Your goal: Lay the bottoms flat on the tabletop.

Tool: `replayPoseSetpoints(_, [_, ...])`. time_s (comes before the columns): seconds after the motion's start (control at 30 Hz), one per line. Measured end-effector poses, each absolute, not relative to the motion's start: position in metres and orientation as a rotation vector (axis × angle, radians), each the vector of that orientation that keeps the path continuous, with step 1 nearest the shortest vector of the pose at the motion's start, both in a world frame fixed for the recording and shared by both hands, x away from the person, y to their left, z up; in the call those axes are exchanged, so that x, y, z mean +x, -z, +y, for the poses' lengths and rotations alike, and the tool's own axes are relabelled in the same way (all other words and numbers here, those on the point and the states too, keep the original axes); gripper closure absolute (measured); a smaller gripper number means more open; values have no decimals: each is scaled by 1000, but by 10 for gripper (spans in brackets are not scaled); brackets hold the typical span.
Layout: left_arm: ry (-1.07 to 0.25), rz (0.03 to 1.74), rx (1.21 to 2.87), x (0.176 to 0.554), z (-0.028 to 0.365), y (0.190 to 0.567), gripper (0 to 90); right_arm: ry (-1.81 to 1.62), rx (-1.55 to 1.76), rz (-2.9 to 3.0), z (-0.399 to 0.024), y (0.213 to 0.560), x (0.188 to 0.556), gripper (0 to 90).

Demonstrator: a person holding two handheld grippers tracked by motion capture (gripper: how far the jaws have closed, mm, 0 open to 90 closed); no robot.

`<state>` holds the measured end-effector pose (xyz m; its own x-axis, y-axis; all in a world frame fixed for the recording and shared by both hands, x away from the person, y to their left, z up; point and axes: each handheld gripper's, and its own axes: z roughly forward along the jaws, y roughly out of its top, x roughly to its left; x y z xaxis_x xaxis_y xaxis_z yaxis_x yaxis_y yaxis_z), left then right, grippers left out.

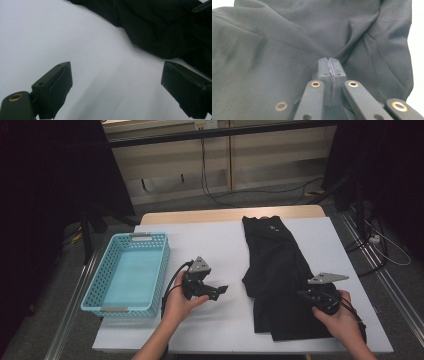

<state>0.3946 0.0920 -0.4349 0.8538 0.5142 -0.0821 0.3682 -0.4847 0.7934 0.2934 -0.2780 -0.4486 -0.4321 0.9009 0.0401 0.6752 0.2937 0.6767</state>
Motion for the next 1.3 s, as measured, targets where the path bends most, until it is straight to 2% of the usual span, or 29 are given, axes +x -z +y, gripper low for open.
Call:
replayPoseSetpoints(0.37, [-223,633,2130,394,94,431,106,-994,1437,2160,-305,428,279,900])
replayPoseSetpoints(0.73, [-221,652,2124,397,98,432,105,-848,1526,2118,-341,431,270,886])
replayPoseSetpoints(0.77, [-220,653,2122,397,98,432,105,-828,1511,2109,-340,431,271,854])
replayPoseSetpoints(0.83, [-220,658,2123,397,100,432,104,-820,1485,2088,-336,432,274,626])
replayPoseSetpoints(0.87, [-219,658,2124,398,100,432,103,-826,1477,2086,-332,432,277,569])
replayPoseSetpoints(0.9, [-220,660,2124,398,101,432,102,-836,1473,2089,-328,431,281,565])
replayPoseSetpoints(0.97, [-218,668,2121,399,102,432,100,-846,1455,2077,-317,429,289,467])
replayPoseSetpoints(1.03, [-214,669,2122,400,103,432,98,-878,1437,2094,-305,427,301,443])
replayPoseSetpoints(1.13, [-216,672,2130,400,104,432,93,-916,1422,2092,-286,427,322,361])
replayPoseSetpoints(1.3, [-230,679,2136,401,109,432,89,-957,1437,2063,-262,429,353,293])
